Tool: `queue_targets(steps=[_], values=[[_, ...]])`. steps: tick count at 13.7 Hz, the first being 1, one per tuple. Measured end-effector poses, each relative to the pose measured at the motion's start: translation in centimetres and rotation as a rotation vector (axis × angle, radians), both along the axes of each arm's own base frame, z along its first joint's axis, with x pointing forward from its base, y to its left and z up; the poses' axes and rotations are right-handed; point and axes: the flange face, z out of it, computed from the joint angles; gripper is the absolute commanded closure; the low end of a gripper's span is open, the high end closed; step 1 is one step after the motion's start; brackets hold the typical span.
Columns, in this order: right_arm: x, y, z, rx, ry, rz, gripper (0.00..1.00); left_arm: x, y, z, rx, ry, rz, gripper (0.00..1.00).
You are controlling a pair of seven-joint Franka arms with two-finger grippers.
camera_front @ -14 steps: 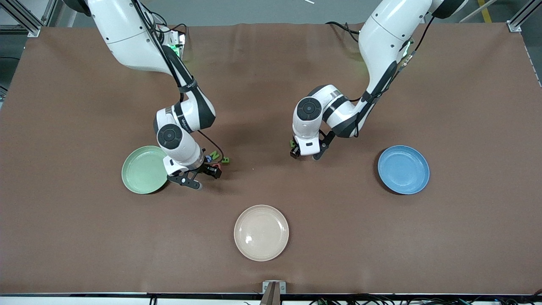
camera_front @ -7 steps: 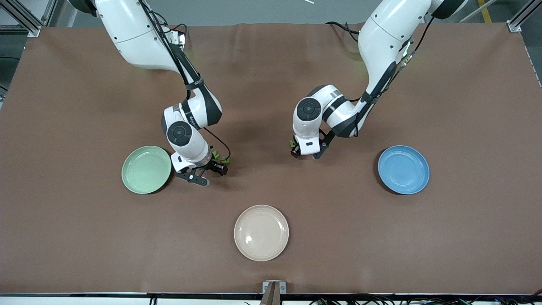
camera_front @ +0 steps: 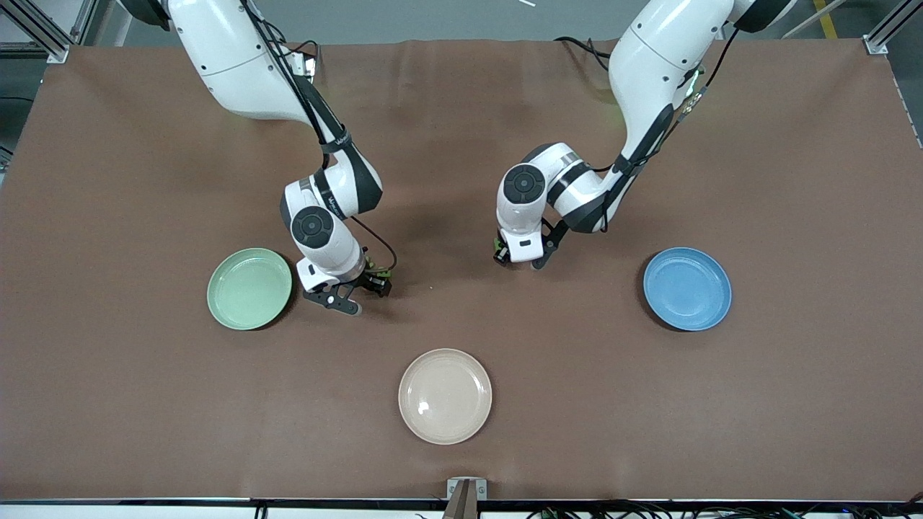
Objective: Sort upper and lower case letters into plates
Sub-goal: 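Close the left gripper on the E while the right gripper grips the Q, then carry the blue E into the blue plate with the left gripper and release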
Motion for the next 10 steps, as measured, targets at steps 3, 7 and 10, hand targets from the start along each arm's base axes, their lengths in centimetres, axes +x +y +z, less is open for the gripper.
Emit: queue_targets(steps=[3,7,10], values=[[0.06,-0.01,0.02,0.000,-0.001,-0.001,0.27,-0.08,-0.20,0.09,-0.002,-0.001,0.002,0.68],[0.08,-0.05,0.04,-0.003,0.003,-0.007,0.29,-0.03,-0.27,0.41,-0.002,-0.004,0.002,0.84],[0.06,-0.01,0.04,-0.003,0.003,-0.018,0.29,0.15,-0.17,0.64,-0.004,-0.008,0.004,0.85]])
